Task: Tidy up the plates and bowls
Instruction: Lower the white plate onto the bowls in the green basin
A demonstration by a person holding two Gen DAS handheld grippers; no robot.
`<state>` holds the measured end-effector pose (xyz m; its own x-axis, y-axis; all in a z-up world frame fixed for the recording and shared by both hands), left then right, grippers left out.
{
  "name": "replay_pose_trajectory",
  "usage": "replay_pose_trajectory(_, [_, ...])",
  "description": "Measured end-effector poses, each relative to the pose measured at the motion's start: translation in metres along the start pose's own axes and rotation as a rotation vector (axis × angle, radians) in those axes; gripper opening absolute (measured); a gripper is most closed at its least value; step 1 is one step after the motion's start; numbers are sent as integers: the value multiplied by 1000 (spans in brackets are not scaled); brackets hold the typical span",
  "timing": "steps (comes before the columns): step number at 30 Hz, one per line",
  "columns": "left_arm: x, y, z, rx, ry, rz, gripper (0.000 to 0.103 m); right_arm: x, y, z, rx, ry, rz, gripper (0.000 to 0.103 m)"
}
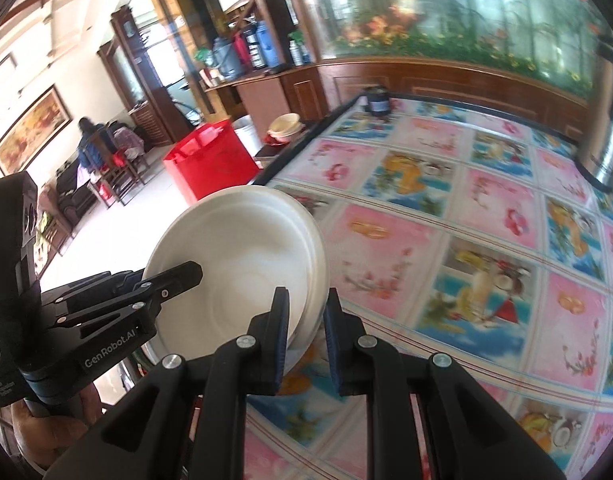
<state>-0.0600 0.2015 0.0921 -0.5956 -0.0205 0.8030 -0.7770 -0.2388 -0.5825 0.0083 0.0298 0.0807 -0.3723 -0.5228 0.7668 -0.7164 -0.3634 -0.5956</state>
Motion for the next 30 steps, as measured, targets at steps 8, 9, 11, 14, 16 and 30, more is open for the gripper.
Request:
replay_pose_trajectory(8, [-3, 17, -36, 25, -80, -5, 16, -32, -4, -33, 58, -29, -56, 17])
replay_pose_trajectory(9, [-4, 19, -40, 30, -81, -10, 16, -37, -3, -36, 62, -29, -65, 17])
replay_pose_trajectory(11, [-6, 22, -45, 37, -86, -13, 16, -43, -1, -40, 71, -24, -79, 17])
replay_pose_trajectory(14, [-10, 26, -48, 35, -101, -17, 16, -49, 1, -46, 81, -17, -97, 17])
replay_pose_trajectory(16, [-12, 28, -48, 36, -101, -21, 16, -52, 3, -48, 88, -9, -103, 17])
replay_pose_trajectory(30, [-19, 32, -48, 37, -110, -15, 16, -54, 6, -50, 95, 5, -114, 17])
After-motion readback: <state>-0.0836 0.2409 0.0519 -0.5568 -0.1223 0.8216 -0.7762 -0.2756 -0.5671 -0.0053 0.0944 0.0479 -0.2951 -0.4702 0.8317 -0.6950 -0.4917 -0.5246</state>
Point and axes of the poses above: each gripper's, at about its wrist camera, not at the fingertips, and x roughly against the way its jaws point, z to its right, y to its underside, the point moved 3 cm from there along -x, roughly the way its jaws point, and after that the axes turned 5 degrees about -z, right-handed, at the moved point
